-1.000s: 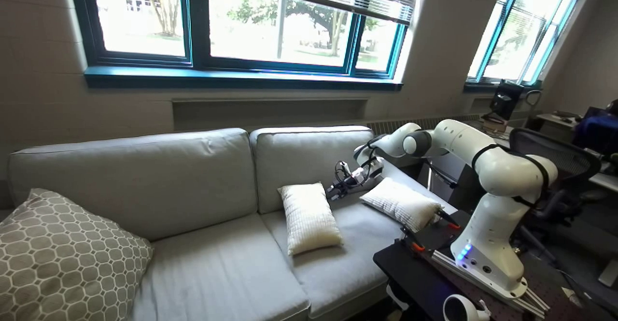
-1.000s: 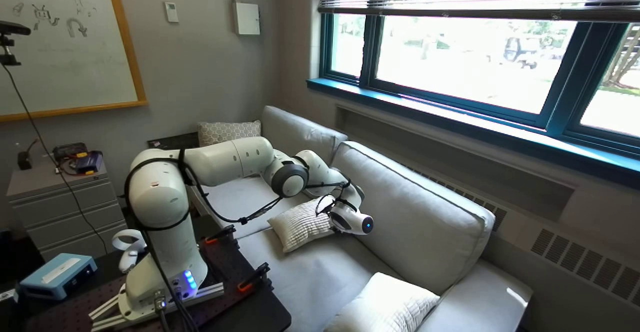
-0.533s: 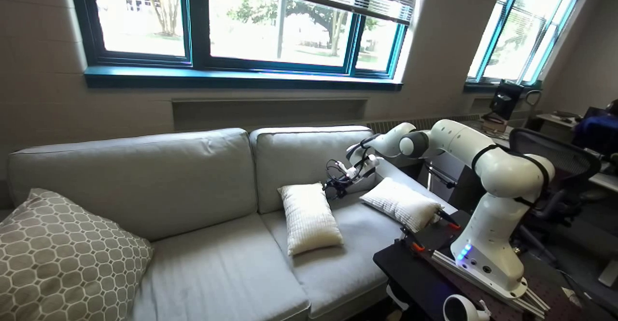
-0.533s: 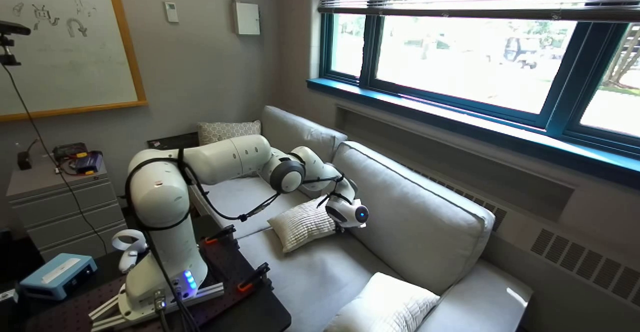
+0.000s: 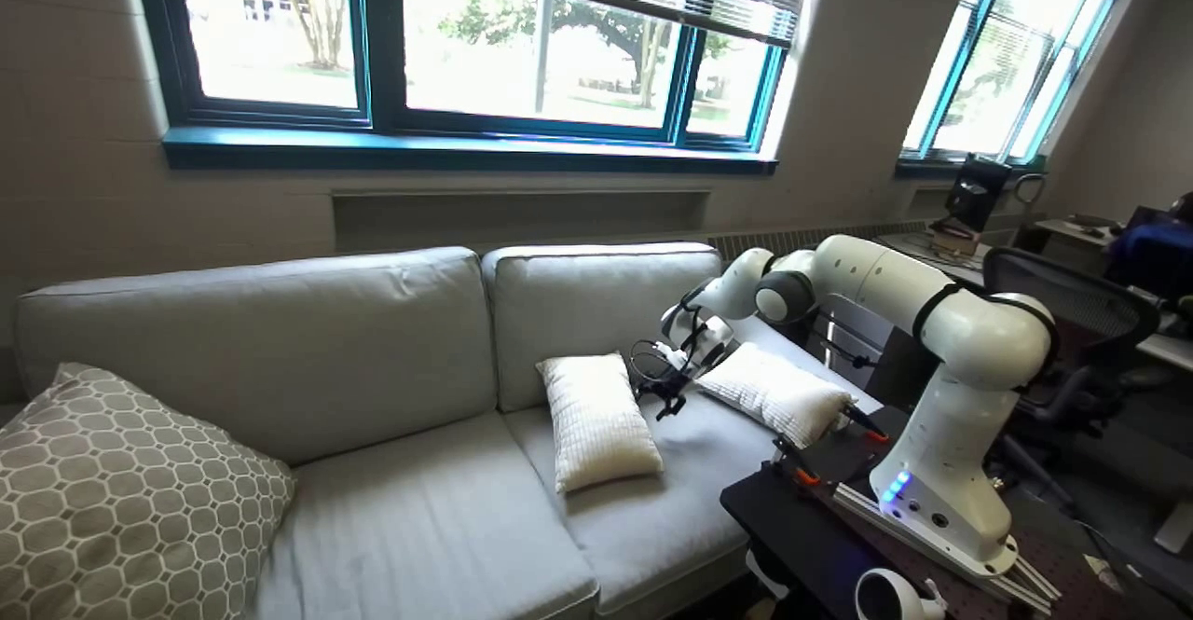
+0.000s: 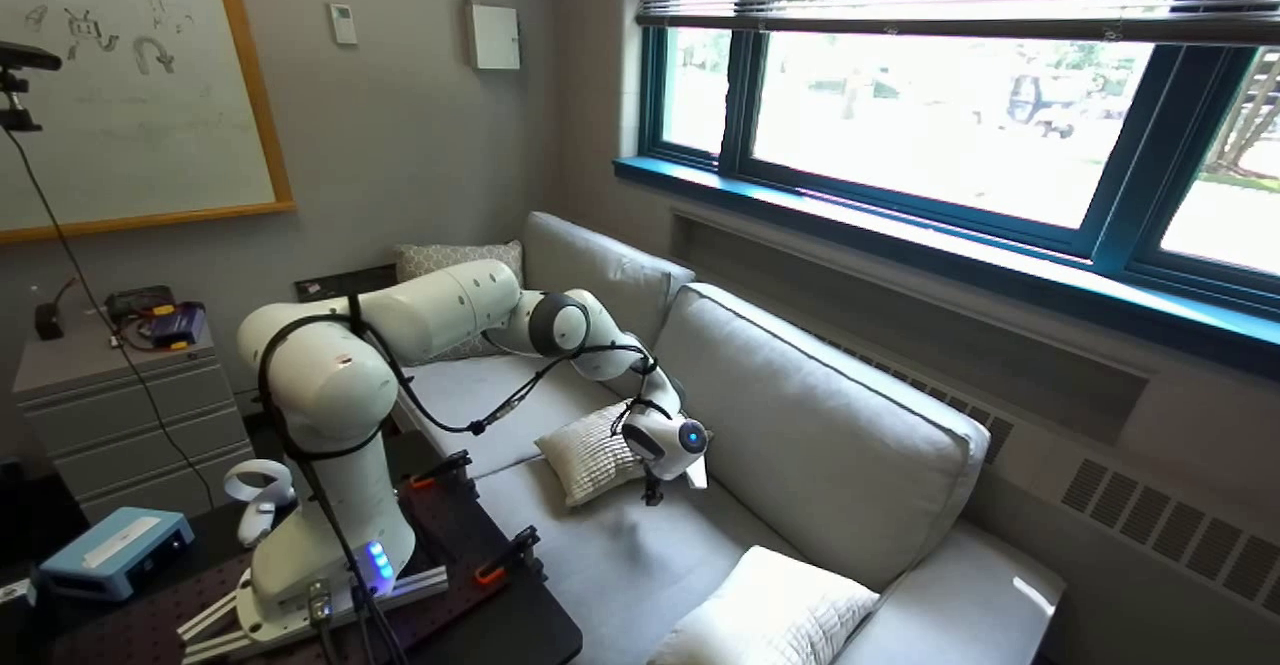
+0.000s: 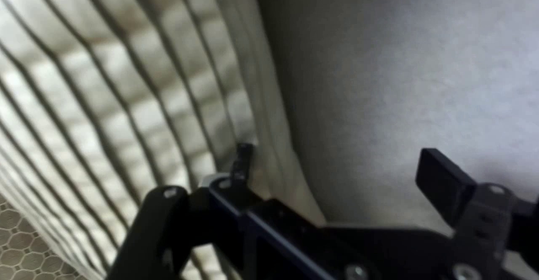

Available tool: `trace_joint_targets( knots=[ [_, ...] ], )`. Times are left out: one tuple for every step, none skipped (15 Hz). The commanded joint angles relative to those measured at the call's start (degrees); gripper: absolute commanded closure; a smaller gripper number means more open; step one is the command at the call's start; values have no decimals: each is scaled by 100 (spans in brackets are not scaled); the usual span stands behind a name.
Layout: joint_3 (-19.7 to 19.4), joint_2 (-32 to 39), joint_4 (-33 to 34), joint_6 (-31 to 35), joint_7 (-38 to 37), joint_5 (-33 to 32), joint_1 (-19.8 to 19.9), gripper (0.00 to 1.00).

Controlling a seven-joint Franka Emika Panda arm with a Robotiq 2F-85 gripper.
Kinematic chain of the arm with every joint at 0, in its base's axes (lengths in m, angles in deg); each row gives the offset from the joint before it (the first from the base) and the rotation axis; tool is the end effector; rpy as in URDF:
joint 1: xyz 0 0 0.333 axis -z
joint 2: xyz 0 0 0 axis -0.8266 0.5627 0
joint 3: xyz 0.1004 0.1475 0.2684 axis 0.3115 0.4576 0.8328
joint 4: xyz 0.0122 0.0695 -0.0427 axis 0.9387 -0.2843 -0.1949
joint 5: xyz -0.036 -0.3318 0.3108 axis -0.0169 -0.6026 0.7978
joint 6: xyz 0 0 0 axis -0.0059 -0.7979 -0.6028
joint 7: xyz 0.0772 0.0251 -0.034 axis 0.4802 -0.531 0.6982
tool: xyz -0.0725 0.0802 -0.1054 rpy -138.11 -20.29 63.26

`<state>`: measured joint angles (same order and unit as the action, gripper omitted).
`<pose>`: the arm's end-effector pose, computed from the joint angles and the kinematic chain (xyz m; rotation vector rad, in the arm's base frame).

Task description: Arrange the small pillows on the right side of the sofa

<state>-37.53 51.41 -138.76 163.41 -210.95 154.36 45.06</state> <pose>0.6605 -0.0185 -0.2410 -0.8278 -2.8795 -0.8776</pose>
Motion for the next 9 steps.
trace_joint_targets(
  knots=[
    [-430,18,-678,-277,0,197,-492,0],
    [-465,36,-752,-392,1,132,-543,0],
    [-464,50,-746,-510,2,54,-550,0],
    [-443,57,-698,-606,9,-19,-540,0],
    [-405,59,-583,-673,17,-71,-512,0],
    [-386,58,-489,-715,23,-96,-511,0],
    [-345,51,-336,-711,26,-136,-490,0],
    [-337,37,-217,-692,27,-160,-514,0],
    [-322,25,-72,-657,28,-200,-527,0]
  ],
)
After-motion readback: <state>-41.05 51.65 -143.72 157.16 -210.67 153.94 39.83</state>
